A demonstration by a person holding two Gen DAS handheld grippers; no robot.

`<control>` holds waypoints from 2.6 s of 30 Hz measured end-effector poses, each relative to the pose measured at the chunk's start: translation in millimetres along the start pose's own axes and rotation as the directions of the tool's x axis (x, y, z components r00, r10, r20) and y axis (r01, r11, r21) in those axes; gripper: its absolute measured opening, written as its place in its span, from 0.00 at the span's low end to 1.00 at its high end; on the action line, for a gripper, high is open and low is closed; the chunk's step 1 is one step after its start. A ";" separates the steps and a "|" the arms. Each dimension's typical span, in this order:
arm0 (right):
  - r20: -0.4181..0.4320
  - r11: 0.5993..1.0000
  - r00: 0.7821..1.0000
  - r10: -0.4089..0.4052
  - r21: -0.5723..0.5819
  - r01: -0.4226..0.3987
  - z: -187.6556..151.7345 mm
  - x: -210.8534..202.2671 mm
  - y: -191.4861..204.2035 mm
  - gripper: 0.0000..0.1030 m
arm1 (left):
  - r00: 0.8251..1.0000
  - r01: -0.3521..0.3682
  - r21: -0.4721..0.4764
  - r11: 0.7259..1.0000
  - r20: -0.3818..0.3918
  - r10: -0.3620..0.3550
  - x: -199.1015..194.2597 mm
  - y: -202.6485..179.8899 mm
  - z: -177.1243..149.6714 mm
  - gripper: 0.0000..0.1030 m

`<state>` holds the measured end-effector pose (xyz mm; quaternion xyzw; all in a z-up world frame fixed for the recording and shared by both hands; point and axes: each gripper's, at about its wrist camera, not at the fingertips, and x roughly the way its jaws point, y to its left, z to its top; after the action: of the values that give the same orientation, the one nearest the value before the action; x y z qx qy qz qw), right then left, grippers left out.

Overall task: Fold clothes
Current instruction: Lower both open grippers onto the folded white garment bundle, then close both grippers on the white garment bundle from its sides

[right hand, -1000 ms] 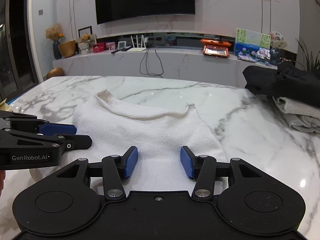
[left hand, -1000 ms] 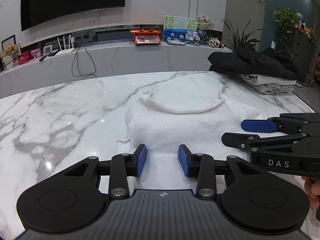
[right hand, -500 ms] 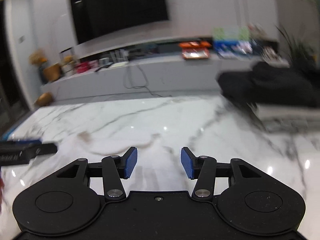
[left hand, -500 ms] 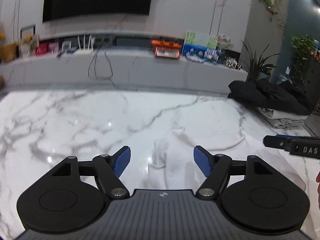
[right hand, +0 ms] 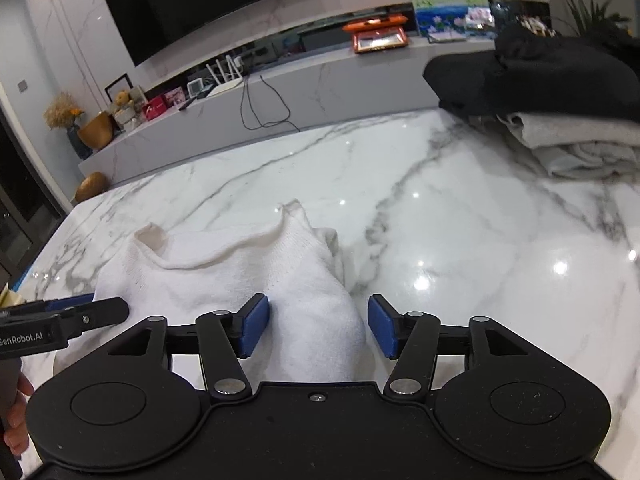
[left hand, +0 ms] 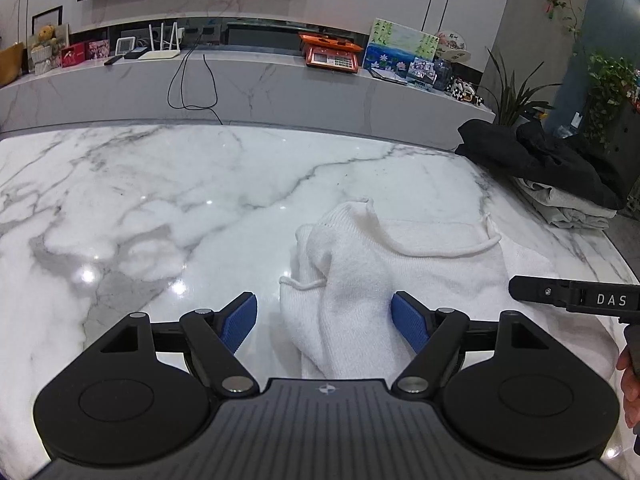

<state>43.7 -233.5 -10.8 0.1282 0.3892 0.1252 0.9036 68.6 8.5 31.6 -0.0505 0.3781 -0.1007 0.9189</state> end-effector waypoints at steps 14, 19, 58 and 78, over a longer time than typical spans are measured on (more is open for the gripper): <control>0.003 0.999 1.000 0.001 0.035 -0.001 -5.5 -1.2 -0.6 0.59 | 1.000 0.004 -0.043 0.999 -0.011 -0.005 4.7 1.2 -2.2 0.77; 0.003 1.000 1.000 -0.003 0.022 0.003 -6.0 -1.4 1.3 0.59 | 1.000 0.012 -0.068 0.998 -0.015 -0.013 5.1 2.9 -1.4 0.77; 0.000 1.000 1.000 0.006 0.006 -0.006 -4.2 2.1 -0.6 0.59 | 0.998 0.059 -0.109 0.992 -0.029 -0.063 16.1 4.9 -6.0 0.79; -0.015 0.998 0.999 0.040 -0.037 -0.041 -5.5 5.1 6.0 0.55 | 0.998 0.054 -0.031 0.998 -0.042 -0.056 17.9 -7.3 -7.5 0.70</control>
<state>42.3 -225.5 -15.9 0.1183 0.3906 0.1517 0.9002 74.7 -2.8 15.3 -0.0724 0.3977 -0.1213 0.9066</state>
